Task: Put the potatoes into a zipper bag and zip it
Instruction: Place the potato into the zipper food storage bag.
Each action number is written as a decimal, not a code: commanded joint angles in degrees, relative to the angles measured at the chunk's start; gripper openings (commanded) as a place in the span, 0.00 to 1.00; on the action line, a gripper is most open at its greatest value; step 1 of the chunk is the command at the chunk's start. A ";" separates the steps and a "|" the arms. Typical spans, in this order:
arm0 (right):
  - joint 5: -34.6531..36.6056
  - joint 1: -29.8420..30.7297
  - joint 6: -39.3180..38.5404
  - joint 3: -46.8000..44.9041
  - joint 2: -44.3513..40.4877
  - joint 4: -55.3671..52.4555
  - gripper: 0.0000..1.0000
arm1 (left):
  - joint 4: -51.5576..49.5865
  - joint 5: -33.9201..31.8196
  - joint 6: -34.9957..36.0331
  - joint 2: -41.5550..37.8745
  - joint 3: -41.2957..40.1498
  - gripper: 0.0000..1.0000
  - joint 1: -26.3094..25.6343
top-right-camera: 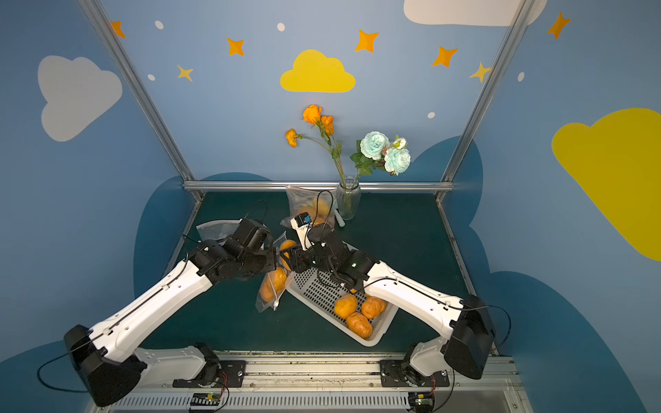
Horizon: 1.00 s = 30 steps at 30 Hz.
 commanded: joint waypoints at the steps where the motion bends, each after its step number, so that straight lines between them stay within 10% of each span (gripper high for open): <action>1: -0.66 0.44 -1.21 2.47 1.96 -1.34 0.18 | 0.75 0.24 0.54 -1.03 -0.72 0.04 -0.29; 18: 5.36 0.18 -2.28 9.19 13.58 -0.86 0.20 | 1.10 1.09 0.57 -1.36 -0.90 0.04 -0.24; 30: 4.61 0.27 -3.23 7.28 12.14 1.57 0.69 | 1.12 1.21 0.65 -1.25 -1.01 0.04 -0.24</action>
